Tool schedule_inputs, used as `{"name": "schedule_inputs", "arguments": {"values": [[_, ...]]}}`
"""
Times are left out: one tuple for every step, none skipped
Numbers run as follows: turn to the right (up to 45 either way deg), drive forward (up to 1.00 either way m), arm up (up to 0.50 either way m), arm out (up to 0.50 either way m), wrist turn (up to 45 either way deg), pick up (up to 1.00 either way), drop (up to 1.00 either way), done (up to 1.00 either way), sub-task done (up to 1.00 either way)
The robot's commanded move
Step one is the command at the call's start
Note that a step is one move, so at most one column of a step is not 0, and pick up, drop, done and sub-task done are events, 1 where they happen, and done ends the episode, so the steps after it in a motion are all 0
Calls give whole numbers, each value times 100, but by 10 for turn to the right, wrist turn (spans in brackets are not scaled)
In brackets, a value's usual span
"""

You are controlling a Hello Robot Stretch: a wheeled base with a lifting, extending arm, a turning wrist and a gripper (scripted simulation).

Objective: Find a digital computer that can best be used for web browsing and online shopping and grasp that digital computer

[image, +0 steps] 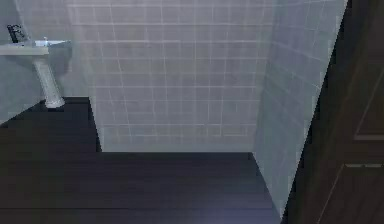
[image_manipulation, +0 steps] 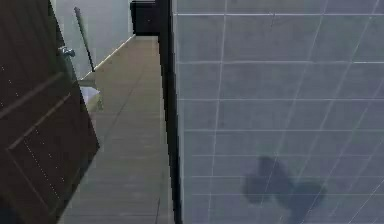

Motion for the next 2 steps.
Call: {"name": "schedule_inputs", "arguments": {"values": [[-450,0,0,0,0,0,0,0,0],[-450,0,0,0,0,0,0,0,0]]}}
